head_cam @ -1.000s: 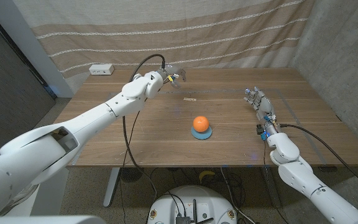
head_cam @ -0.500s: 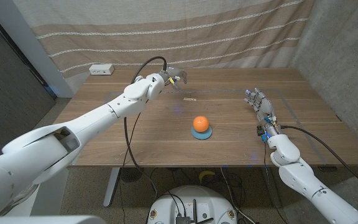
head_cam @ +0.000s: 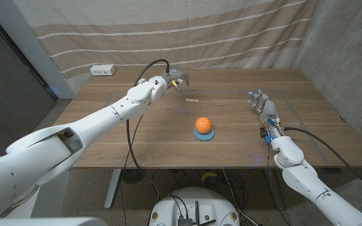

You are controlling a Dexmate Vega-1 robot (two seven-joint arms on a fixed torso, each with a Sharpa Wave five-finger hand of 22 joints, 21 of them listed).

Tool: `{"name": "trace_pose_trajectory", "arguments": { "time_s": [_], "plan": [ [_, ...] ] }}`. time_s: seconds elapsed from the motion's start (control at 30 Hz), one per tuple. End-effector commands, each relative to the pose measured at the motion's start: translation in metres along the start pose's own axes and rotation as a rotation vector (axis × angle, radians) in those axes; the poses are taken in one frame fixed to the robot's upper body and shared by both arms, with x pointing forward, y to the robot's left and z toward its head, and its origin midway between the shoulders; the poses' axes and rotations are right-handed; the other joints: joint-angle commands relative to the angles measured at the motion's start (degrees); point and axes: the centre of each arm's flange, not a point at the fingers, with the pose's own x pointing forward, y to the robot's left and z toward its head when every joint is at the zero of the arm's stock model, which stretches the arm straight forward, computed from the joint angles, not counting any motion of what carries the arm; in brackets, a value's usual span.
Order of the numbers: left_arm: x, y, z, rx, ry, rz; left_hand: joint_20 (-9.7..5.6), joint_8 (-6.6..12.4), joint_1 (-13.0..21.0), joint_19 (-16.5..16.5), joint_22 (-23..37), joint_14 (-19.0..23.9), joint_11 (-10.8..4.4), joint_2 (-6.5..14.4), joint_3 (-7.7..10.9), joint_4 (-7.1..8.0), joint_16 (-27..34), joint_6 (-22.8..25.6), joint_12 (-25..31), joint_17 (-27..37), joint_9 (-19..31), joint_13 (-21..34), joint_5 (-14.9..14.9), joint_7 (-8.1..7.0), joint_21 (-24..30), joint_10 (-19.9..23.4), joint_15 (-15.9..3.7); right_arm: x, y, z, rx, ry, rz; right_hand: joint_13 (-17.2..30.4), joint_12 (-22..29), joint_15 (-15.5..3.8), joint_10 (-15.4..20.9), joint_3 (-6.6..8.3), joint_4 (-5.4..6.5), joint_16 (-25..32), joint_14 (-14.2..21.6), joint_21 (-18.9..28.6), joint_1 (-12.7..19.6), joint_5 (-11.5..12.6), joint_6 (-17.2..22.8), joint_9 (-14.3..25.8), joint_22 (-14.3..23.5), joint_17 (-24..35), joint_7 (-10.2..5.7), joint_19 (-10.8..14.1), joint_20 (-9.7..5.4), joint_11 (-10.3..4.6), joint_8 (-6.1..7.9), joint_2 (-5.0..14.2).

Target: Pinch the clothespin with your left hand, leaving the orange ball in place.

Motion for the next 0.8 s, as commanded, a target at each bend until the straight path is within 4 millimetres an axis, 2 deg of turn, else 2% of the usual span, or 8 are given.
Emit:
{"name": "trace_pose_trajectory", "arguments": {
  "time_s": [0.03,0.8],
  "plan": [
    [0.006,-0.007,0.001,-0.006,0.001,-0.021,0.05,0.38,0.6,0.7,0.1,0.1,0.22,0.4,-0.43,0.15,0.3,0.2,0.1,0.1,0.1,0.2,-0.1,0.54,-0.2,0.3,-6.41,0.001,-0.001,-0.002,0.001,0.006,0.001,0.2,-0.1,-0.11,0.4,-0.07,0.03,0.5,0.3,-0.2,-0.3,0.2,0.5,0.3,0.3,0.2,0.06,0.5,0.08,-0.03,-0.04,-0.06],
    [0.021,-0.026,0.003,-0.015,-0.018,-0.054,-0.02,0.86,1.1,1.0,0.2,0.2,-0.02,0.8,-1.9,0.25,0.3,0.8,0.2,0.1,0.3,0.2,0.0,0.61,-0.6,0.8,-6.62,0.01,0.0,-0.003,-0.002,0.013,0.002,0.2,-0.1,-0.14,0.5,-0.12,-0.14,0.5,0.3,-0.7,-0.4,0.2,0.9,0.4,0.3,0.1,0.08,0.8,0.05,0.14,-0.11,0.03]
  ]
}}
